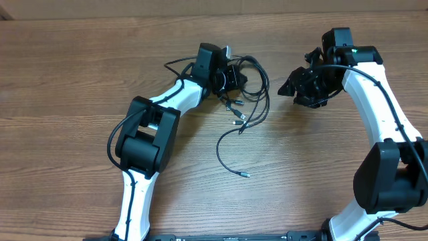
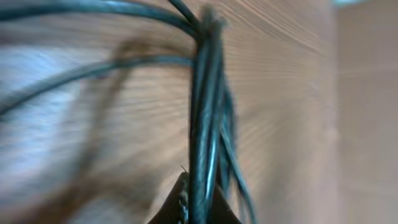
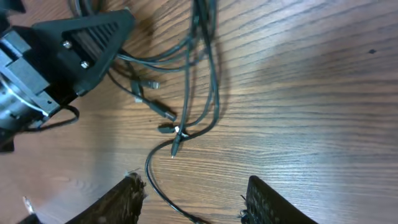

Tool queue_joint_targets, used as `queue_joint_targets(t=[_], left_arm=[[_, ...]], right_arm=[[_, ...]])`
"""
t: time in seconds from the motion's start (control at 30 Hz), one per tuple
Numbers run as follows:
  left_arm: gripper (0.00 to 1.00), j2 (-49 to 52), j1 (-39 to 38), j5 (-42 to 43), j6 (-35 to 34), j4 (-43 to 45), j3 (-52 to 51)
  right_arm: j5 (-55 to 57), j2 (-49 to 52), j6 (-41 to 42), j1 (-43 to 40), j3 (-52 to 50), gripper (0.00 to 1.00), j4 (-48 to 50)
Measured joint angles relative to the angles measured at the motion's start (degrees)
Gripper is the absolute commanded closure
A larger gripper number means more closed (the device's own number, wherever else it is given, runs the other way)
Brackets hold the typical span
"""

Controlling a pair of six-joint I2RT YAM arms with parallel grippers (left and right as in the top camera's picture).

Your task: Untangle cables

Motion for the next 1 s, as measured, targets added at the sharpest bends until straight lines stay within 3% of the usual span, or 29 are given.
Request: queue_joint_targets(t=[0.07, 0.13, 0.23, 0.43, 0.67, 1.0], left_arm=[[0.96, -0.59, 1.60, 8.37, -1.18, -2.25, 0.13], [0.96, -4.09, 3.96, 12.24, -0.39, -10.05, 0.26], [0.96, -17.64, 8.02, 9.66, 8.61, -29.29, 0.74], [0.96, -35.30, 7.34, 8.04, 25.59, -44.59, 1.18], [0.96, -36.33, 7.78, 13.79, 40.26, -53.72, 1.16], [0.96, -36.33, 7.78, 19.02, 42.12, -53.72, 1.16]], right_arm=[[-3.85, 0.00, -3.63, 0.00, 0.00, 0.48, 0.59], [-6.84, -0.02, -5.73, 0.00, 0.00, 0.48, 1.07], [-10.93, -1.84, -7.82, 0.85, -0.02, 0.48, 2.47], [-12.74, -9.70, -8.66, 8.63, -0.02, 0.47, 5.25], [-12.13, -11.78, -8.48, 14.08, -0.02, 0.48, 6.60], [2.23, -8.44, 1.53, 16.24, -0.79, 0.51, 7.23]])
